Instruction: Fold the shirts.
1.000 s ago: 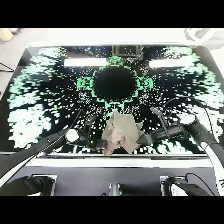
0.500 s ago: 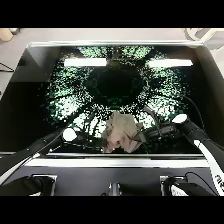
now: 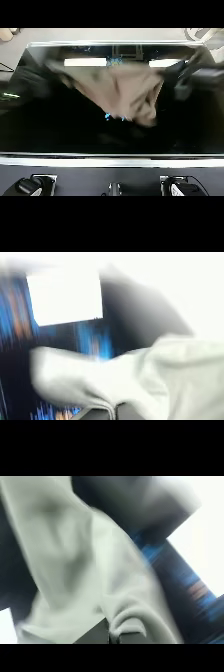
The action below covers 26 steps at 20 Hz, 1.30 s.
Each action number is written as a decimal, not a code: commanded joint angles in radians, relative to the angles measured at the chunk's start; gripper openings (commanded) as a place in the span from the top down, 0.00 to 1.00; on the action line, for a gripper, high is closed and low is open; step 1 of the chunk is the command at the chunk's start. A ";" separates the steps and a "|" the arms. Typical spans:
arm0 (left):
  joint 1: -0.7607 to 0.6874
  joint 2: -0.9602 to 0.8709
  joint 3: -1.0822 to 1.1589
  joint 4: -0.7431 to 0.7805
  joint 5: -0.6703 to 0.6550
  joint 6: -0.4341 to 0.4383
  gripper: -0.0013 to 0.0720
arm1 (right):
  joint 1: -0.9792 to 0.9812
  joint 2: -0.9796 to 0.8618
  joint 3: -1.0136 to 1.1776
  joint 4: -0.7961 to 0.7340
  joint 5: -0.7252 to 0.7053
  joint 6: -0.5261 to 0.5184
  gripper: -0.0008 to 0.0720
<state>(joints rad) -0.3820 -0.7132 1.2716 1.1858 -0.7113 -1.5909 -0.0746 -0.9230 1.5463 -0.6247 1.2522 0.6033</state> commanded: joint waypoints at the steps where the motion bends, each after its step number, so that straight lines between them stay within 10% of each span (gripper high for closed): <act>1: 0.062 0.140 0.222 0.066 0.097 -0.004 0.94 | -0.008 0.135 0.189 -0.024 -0.183 0.020 0.96; 6: 0.063 0.160 0.236 0.173 -0.020 -0.018 0.94 | -0.008 0.175 0.188 -0.255 -0.027 0.234 0.96; 12: 0.064 0.066 0.049 0.196 -0.100 -0.018 0.94 | -0.004 -0.011 0.095 -0.288 0.491 0.375 0.96; 22: 0.063 -0.346 -0.256 0.157 -0.100 -0.097 0.94 | 0.354 -0.443 -0.451 -0.377 -0.324 0.371 0.96; 24: 0.063 -0.394 -0.255 0.135 -0.100 -0.097 0.94 | 0.349 -0.503 -0.449 -0.327 -0.357 0.373 0.80; 26: 0.063 -0.407 -0.255 0.132 -0.100 -0.097 0.94 | 0.348 -0.504 -0.410 -0.393 -0.301 0.340 0.32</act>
<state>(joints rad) -0.3187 -1.0653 1.0283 1.3380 -0.8085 -1.6825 0.2562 -1.3693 1.1252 -0.9947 0.9997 0.9638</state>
